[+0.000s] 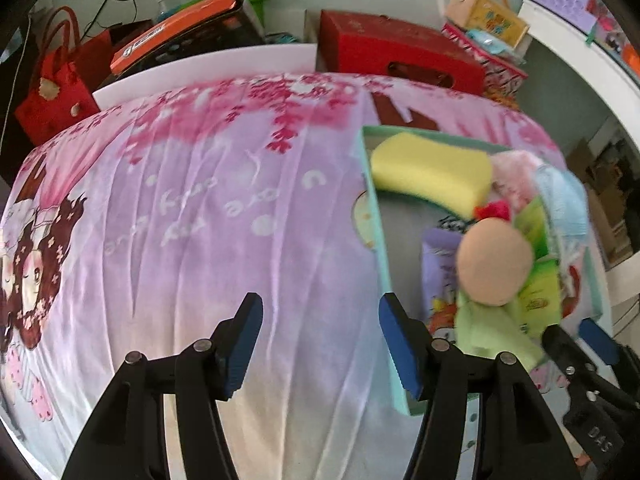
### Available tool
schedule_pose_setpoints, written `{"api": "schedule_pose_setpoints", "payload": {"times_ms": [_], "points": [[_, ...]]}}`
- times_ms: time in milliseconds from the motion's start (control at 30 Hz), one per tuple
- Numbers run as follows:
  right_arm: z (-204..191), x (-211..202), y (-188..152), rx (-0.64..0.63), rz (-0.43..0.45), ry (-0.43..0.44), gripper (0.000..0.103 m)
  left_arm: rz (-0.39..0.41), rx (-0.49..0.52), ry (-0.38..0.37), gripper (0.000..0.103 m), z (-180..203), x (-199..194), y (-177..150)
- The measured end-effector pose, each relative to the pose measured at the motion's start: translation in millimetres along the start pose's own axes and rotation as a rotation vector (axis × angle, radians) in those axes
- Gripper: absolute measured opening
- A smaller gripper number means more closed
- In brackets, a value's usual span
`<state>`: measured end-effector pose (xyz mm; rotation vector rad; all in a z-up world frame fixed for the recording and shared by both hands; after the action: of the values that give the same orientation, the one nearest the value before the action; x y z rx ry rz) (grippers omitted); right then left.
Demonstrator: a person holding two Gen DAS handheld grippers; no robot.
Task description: Organize soft objects
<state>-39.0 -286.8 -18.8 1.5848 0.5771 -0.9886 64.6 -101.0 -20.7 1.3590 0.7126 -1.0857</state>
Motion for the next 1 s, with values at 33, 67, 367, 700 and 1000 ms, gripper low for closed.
{"api": "schedule_pose_setpoints", "payload": {"times_ms": [33, 67, 367, 700, 1000], "points": [[-1, 0, 0, -0.004, -0.002, -0.002, 0.077, -0.007, 0.0, 0.013, 0.077, -2, 2, -1], [-1, 0, 0, -0.006, -0.002, -0.002, 0.078, -0.011, 0.0, 0.025, 0.082, -2, 3, -2], [-6, -3, 0, -0.019, 0.011, 0.001, 0.102, -0.003, -0.02, 0.063, 0.089, -12, 5, -5], [-6, -2, 0, -0.006, 0.015, 0.006, 0.103, -0.001, -0.027, 0.08, 0.103, -16, 5, -7], [-12, -1, -2, -0.024, 0.002, -0.001, 0.103, -0.004, -0.047, 0.092, 0.103, -27, 0, -14]]}}
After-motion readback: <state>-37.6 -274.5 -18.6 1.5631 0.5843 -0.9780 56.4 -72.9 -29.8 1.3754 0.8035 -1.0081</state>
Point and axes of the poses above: each gripper's, at about its wrist camera, not at the fingertips, and x roughly the way its jaws point, z to its right, y to its top, the point moved 2 cm from there along x, roughly the way its jaws point, and after that the axes turned 7 degrees about -x, right-handed, at the moved point
